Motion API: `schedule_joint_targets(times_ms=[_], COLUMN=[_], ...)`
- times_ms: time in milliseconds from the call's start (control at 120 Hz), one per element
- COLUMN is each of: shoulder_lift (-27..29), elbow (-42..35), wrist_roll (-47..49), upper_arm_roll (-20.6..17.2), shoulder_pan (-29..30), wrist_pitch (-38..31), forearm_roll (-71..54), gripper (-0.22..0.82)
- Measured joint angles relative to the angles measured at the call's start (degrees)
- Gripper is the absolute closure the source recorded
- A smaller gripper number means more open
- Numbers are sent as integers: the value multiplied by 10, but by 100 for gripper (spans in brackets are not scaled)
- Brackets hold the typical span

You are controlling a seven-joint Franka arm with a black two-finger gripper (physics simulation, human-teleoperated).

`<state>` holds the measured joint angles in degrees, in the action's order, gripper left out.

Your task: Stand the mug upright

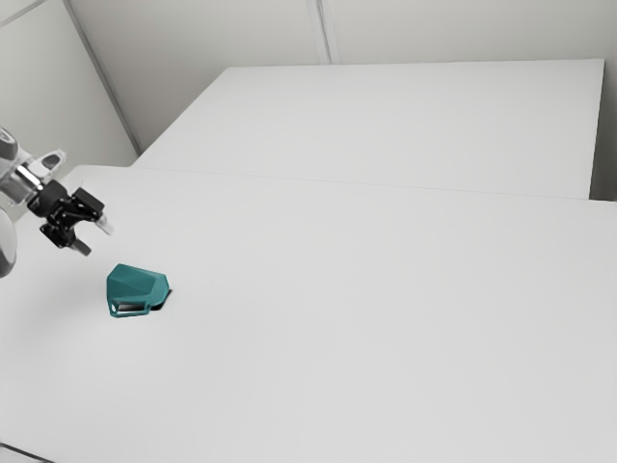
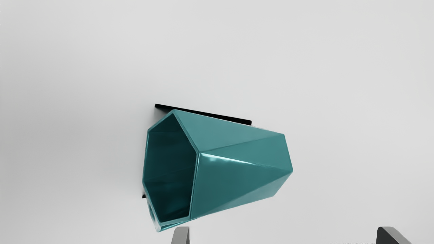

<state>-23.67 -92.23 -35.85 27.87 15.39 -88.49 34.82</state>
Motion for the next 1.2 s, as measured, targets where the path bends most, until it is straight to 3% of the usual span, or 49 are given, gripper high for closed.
schedule_joint_targets(times_ms=[492,1125,1200], shoulder_lift=[-57,-79,-79], elbow=[-2,-23,-24], wrist_roll=[-83,-129,-132], upper_arm_roll=[-13,-47,-47], shoulder_pan=[25,27,27], wrist_pitch=[-5,-15,-15], forearm_roll=[34,76,77], gripper=[0,0,4])
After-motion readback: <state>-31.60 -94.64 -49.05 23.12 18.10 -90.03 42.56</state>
